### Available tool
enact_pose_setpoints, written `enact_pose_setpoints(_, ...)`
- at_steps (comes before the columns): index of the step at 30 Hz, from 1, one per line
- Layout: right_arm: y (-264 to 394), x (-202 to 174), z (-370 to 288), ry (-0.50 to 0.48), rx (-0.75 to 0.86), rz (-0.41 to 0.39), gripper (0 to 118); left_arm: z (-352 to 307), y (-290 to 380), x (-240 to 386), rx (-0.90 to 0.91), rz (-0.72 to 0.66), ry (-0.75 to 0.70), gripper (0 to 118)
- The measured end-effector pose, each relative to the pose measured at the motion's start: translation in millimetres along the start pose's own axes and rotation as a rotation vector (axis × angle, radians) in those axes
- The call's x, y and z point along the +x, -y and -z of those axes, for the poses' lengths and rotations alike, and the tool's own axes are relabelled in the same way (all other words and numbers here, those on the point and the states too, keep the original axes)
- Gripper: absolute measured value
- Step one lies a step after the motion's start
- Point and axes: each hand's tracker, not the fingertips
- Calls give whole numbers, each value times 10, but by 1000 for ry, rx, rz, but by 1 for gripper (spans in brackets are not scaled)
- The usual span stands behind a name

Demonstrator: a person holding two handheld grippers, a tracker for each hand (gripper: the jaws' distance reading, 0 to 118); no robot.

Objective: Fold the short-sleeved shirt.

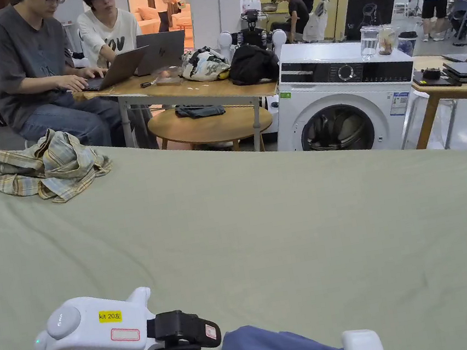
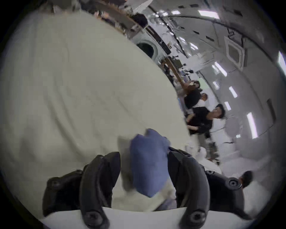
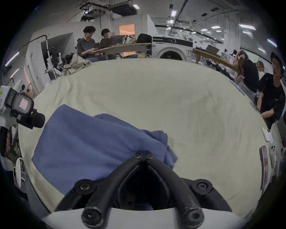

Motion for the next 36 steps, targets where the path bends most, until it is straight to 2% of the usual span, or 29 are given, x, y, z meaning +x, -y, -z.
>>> enact_pose_setpoints(2, -2, 1, 0, -1, 0, -1, 0, 147, -9, -100, -38, -55, 34, 66)
enact_pose_setpoints(7, 0, 3, 0, -3, 4, 2, 0, 642, 52, -267, -183, -89, 108, 66)
enact_pose_setpoints(10, -8, 6, -8, -4, 1, 7, 0, 848, 110, -344, -186, -111, 124, 66)
enact_pose_setpoints(13, -8, 16, -16, -8, 1, 15, 0, 909, 335, -190, -173, -89, 206, 66)
enact_pose_setpoints(16, 0, 32, -26, -15, 6, 22, 0, 875, 394, -245, -104, -118, 227, 54)
enact_pose_setpoints(17, 5, 38, -24, -17, 8, 22, 0, 848, 420, -254, -83, -125, 194, 48)
enact_pose_setpoints(18, 5, 46, -15, -20, 12, 23, 0, 841, 441, -253, -69, -110, 155, 36)
enact_pose_setpoints(19, 8, 43, -14, -22, 14, 22, 0, 842, 483, -257, -76, -101, 130, 29)
enact_pose_setpoints(21, 17, 18, -18, -14, 18, 13, 0, 843, 565, -201, -55, -86, 142, 24)
enact_pose_setpoints(23, 24, 16, -26, -13, 24, 12, 0, 827, 362, -302, -52, -92, 119, 22)
enact_pose_setpoints(31, -20, 51, -41, -22, 43, 16, 0, 713, 305, -47, -56, -71, 70, 21)
enact_pose_setpoints(36, -184, 11, -188, -32, 168, 20, 0, 432, 201, 169, -43, -33, 24, 21)
